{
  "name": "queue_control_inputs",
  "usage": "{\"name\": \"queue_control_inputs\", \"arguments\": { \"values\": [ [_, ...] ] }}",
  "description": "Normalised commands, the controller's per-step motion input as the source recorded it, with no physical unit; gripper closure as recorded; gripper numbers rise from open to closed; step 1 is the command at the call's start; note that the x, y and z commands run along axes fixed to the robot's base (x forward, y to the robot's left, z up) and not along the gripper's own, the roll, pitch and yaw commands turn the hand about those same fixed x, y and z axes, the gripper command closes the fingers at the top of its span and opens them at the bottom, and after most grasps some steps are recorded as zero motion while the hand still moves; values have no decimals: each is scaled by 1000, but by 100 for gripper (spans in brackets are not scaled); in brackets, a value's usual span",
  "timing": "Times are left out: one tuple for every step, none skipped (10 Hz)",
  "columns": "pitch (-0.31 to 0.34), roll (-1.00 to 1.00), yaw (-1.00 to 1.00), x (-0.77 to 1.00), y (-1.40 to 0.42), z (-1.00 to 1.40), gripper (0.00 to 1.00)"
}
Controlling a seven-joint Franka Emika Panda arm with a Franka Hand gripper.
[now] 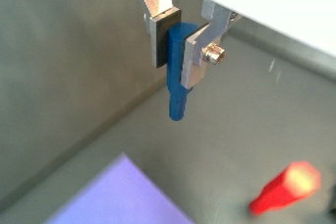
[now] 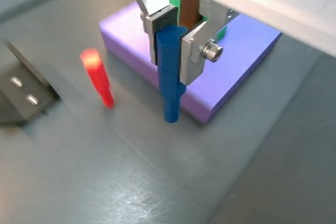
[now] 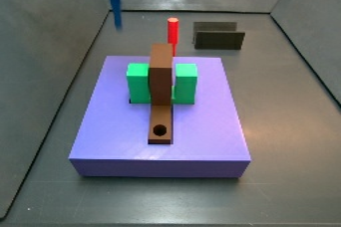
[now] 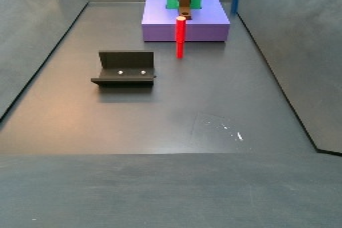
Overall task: Pick up the blue object. Move up. Move to above the board. Insert the blue object.
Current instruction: Move to above the board.
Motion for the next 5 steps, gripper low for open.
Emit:
{"name": "queue_control_inputs", "arguments": {
  "values": [
    [9,-56,-2,-19,-2,1400,100],
    [62,-41,-8,52,0,1400,100],
    [103,-34,-6,38,-3,749,100],
    [86,-39,-3,33,3,339,100],
    [86,-2,-24,1037,-1400,378,100]
  ]
}}
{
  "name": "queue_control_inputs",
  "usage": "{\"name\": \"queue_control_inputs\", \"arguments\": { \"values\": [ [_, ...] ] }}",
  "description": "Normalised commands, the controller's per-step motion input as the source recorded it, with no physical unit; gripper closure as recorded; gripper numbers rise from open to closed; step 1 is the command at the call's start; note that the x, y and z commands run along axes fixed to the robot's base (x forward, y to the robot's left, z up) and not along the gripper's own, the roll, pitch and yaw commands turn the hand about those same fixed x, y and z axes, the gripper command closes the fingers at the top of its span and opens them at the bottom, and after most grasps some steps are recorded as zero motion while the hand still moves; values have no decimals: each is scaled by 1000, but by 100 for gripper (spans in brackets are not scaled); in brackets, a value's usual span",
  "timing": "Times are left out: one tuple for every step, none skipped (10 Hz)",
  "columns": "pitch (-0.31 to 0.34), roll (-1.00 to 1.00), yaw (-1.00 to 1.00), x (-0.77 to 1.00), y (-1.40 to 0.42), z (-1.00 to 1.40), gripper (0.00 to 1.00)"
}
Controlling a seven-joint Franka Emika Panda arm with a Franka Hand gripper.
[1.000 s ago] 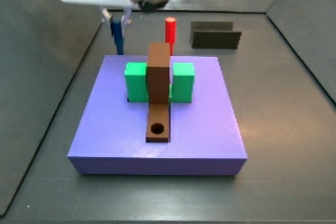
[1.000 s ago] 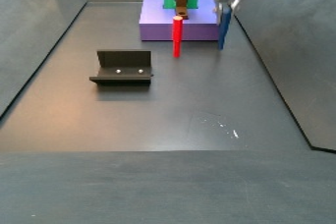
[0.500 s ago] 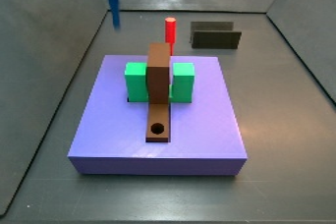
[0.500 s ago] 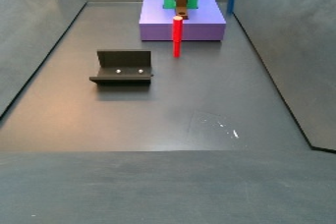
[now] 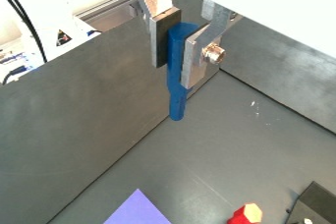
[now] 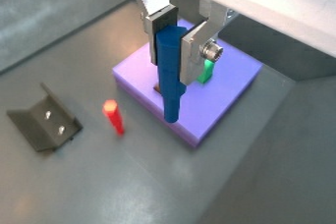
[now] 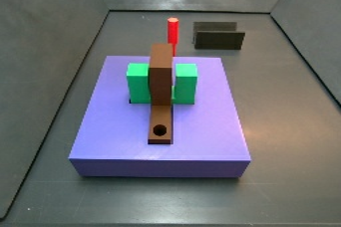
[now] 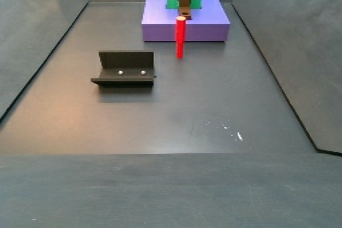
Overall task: Pick up the blue object. Move up. Move to above the board. Insert the blue object.
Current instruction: Move to above the board, then insert the blue object.
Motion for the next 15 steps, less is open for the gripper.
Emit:
{"name": "queue_control_inputs", "arguments": {
  "values": [
    [131,66,-18,1036,-1400,314,100],
    [212,96,5,1134,-1400,262,100],
    [227,59,2,1238,-1400,338,100],
    [195,91,8,620,-734,198,100],
    [141,105,11,305,-360,92,100],
    [46,36,7,130,-176,60,100],
    [0,0,0,0,-37,0,100],
    [0,73,-37,160,-563,-217,100],
    [-24,149,0,226,-997,-380,100],
    [-43,116,0,251,-1000,-440,100],
    [-74,133,0,214,-1000,-443,100],
    [-80,149,0,229,-1000,-434,100],
    [-74,143,0,271,-1000,-437,100],
    [-74,149,0,274,-1000,-431,100],
    [-76,224,0,274,-954,-406,100]
  ]
}}
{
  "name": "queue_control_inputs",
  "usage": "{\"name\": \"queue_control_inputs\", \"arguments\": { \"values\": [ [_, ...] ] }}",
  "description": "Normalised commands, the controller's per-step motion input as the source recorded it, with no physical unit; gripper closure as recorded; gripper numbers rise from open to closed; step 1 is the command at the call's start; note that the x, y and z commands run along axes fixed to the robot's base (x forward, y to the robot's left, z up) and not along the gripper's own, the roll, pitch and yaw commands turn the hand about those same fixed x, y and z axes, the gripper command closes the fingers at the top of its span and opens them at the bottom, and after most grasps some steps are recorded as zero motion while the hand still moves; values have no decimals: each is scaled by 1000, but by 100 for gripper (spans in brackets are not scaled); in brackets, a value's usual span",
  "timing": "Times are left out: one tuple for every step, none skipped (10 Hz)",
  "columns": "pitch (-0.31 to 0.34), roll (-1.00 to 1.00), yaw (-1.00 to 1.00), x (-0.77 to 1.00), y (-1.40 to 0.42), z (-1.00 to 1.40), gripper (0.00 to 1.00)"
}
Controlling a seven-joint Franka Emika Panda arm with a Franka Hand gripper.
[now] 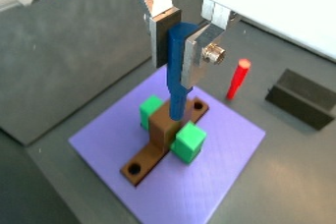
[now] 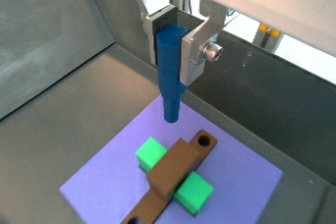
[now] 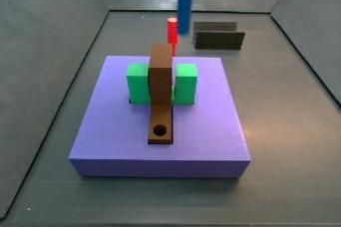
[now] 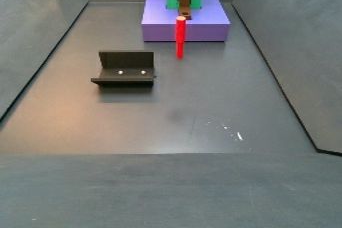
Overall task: Pick up the blue object. Move up. Move to above the board. Insert the blue object.
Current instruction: Insert the blue object.
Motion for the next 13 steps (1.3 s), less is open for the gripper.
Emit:
{"name": "queue_control_inputs", "arguments": {
  "values": [
    [-87,270,0,229,-920,-471,100],
    [-67,261,0,120,-763,-586,100],
    [-43,124,0,0,-491,-680,100],
    [-61,14,0,-57,-291,-691,100],
    [-37,-59,0,-51,-109,-629,100],
    [-49,-126,0,-71,-29,-540,100],
    [-34,-164,-6,-191,0,-466,100],
    [-16,-116,-43,-354,63,-451,100],
    [-1,-37,-17,-349,0,-411,100],
    [0,-23,0,-243,0,-351,100],
    [0,-13,0,-191,-114,-257,100],
    [0,0,23,-137,-234,-100,100],
    [0,7,43,-69,-400,0,100]
  ]
}}
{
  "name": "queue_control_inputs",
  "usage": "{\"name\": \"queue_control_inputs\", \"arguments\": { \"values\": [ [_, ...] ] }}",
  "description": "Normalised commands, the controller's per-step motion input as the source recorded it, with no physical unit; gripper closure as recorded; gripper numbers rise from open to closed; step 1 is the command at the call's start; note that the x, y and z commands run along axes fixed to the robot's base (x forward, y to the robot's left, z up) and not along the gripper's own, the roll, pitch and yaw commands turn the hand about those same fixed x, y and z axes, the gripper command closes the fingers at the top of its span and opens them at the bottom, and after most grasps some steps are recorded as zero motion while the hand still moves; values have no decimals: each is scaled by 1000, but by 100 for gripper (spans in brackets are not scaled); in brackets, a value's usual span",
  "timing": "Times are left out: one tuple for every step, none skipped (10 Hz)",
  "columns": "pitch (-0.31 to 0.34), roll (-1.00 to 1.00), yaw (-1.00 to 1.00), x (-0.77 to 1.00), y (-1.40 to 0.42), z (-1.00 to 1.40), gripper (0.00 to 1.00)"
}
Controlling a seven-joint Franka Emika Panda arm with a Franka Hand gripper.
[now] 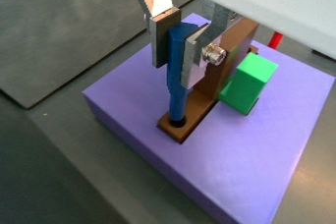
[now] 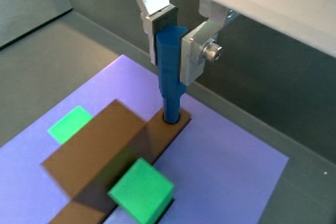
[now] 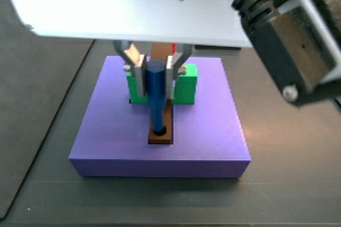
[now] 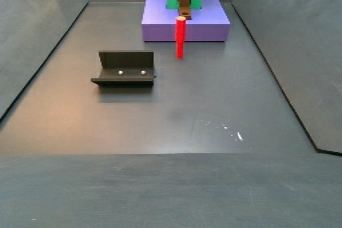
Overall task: Pick up the blue object. Move up. Move to above the board. Insert the blue object.
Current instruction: Insert the blue object.
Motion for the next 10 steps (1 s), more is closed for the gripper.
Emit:
{"name": "queue_control_inputs", "arguments": {
  "values": [
    [0,16,0,0,-374,0,100],
    [-27,0,-143,-151,20,-280,100],
    [0,0,0,183,0,-140,100],
    [0,0,0,294,29,-69,100],
    [0,0,0,234,43,0,100],
    [0,-24,0,203,74,0,100],
    [0,-19,0,109,89,0,100],
    [0,-33,0,0,234,0,100],
    [0,-26,0,0,154,0,100],
    [0,-36,0,-26,40,-9,100]
  ]
}}
